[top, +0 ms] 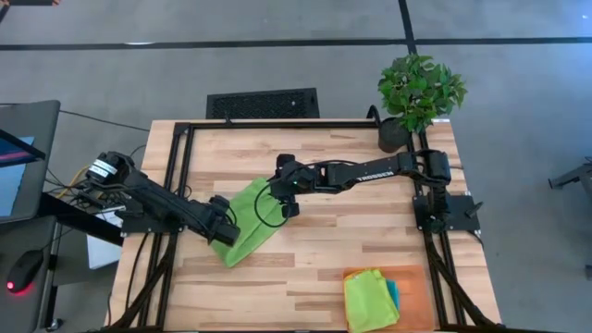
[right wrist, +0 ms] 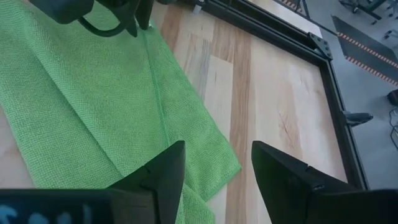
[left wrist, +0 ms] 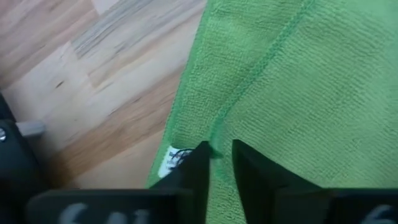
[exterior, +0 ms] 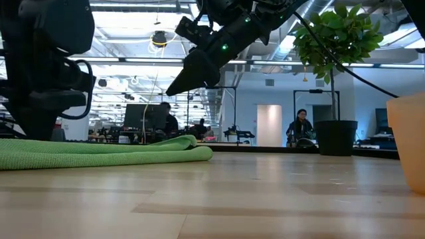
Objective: Fold microfiber towels
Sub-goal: Fold the green microfiber towel
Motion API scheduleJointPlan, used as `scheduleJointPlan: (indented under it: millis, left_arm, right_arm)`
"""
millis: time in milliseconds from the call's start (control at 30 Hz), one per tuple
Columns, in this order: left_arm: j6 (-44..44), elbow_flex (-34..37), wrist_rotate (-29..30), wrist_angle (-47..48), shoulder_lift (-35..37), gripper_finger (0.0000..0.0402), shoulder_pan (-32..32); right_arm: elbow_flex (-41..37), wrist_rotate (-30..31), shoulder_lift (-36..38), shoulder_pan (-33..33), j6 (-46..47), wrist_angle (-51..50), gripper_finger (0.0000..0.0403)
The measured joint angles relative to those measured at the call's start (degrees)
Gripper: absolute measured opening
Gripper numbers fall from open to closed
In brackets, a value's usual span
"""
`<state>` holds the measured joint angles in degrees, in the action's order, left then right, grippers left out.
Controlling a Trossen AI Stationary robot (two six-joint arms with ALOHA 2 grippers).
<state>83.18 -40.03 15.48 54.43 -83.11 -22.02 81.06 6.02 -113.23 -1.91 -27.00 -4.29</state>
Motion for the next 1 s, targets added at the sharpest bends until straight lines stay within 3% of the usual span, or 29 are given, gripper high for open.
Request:
scheduleJointPlan:
  millis: [167,333,600,767,1000]
  left_arm:
    - [0.4,0.0,0.0,0.6,0.0,0.0007,0.0]
    - [3.3,-0.1,0.0,3.2,0.0,0.0002,-0.2]
    - [13.0,-5.4,-1.2,17.2,0.0,0.0000,-4.3]
    - [12.9,-5.8,-4.5,15.5,-0.2,0.0000,-4.8]
    - [11.7,-5.8,-4.6,15.5,-0.4,0.0000,-4.8]
  right_arm:
    - [0.0,0.0,0.0,0.0,0.0,0.0,0.0210]
    - [0.0,0.0,0.0,0.0,0.0,0.0,0.0210]
    - [0.0,0.0,0.0,0.0,0.0,0.0,0.0210]
    - [0.0,0.0,0.0,0.0,0.0,0.0,0.0210]
    - [0.0,0.0,0.0,0.0,0.0,0.0,0.0210]
